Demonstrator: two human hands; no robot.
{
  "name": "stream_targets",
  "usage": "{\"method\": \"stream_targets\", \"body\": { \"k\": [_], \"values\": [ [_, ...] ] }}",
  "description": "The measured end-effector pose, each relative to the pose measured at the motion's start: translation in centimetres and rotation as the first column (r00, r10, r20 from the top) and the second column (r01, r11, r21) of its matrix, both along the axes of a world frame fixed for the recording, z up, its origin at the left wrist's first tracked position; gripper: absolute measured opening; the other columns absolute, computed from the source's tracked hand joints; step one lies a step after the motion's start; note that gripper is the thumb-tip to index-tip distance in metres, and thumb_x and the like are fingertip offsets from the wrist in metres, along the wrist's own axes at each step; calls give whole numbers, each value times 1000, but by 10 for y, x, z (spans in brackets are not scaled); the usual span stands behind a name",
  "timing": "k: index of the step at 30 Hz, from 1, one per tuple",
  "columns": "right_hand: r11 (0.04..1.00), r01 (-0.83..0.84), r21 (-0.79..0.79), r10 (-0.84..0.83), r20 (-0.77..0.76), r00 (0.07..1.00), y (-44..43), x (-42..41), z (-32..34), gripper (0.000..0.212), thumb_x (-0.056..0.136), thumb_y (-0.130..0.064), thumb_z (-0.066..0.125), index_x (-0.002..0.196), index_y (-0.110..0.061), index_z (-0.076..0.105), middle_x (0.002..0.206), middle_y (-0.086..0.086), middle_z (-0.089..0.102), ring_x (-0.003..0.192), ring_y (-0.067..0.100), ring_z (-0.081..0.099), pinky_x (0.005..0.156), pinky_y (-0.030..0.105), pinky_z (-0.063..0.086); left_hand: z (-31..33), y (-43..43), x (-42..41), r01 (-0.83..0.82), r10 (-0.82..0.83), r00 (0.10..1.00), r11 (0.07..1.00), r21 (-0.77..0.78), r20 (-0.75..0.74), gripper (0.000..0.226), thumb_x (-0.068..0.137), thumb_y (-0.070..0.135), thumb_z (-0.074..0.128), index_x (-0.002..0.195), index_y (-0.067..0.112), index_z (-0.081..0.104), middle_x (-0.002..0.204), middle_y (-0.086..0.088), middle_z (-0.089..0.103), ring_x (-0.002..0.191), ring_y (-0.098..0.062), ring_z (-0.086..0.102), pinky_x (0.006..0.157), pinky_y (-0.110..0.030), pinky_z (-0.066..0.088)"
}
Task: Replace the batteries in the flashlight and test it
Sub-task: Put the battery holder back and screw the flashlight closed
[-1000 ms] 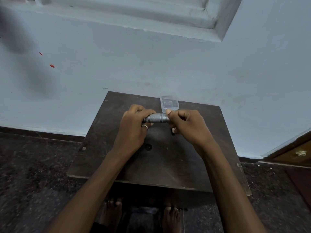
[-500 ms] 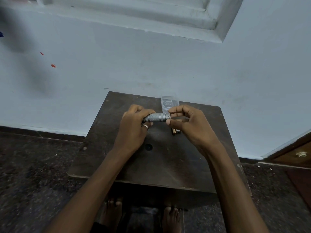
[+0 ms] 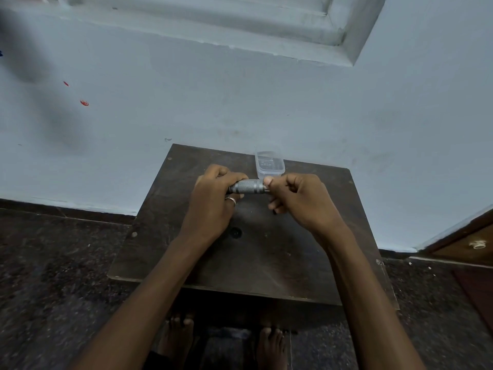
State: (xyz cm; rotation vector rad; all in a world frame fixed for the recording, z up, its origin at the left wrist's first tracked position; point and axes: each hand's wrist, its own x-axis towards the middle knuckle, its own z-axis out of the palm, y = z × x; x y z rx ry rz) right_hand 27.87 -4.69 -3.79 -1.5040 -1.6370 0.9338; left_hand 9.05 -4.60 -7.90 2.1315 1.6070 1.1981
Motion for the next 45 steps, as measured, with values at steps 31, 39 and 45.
{"method": "stream_targets", "body": {
  "k": [31, 39, 45],
  "values": [
    [981, 18, -193, -46, -144, 989, -3, -2, -1, 49, 99, -51, 52, 85, -7, 70, 76, 8, 72, 69, 26, 73, 58, 33, 58, 1, 0, -2, -8, 9, 1000, 1000, 13, -12, 48, 76, -1, 73, 115, 27, 71, 100, 8, 49, 93, -24, 56, 80, -33, 49],
    [990, -106, -92, 89, -172, 981, -2, 9, 1, 25, 83, -1, 77, 107, -7, 72, 93, 16, 75, 77, 17, 67, 74, 36, 59, 2, -2, -1, -7, 7, 1000, 1000, 23, -15, 48, 76, -1, 73, 115, 27, 71, 99, 8, 48, 92, -24, 55, 79, -32, 47],
    [993, -66, -95, 72, 61, 996, -2, 4, -3, 49, 99, -49, 53, 84, -6, 71, 75, 4, 77, 67, 13, 74, 62, 21, 45, 3, -3, 0, 4, -3, 1000, 1000, 19, -29, 48, 76, -2, 72, 116, 25, 71, 100, 7, 48, 93, -25, 55, 80, -35, 50]
  ]
}}
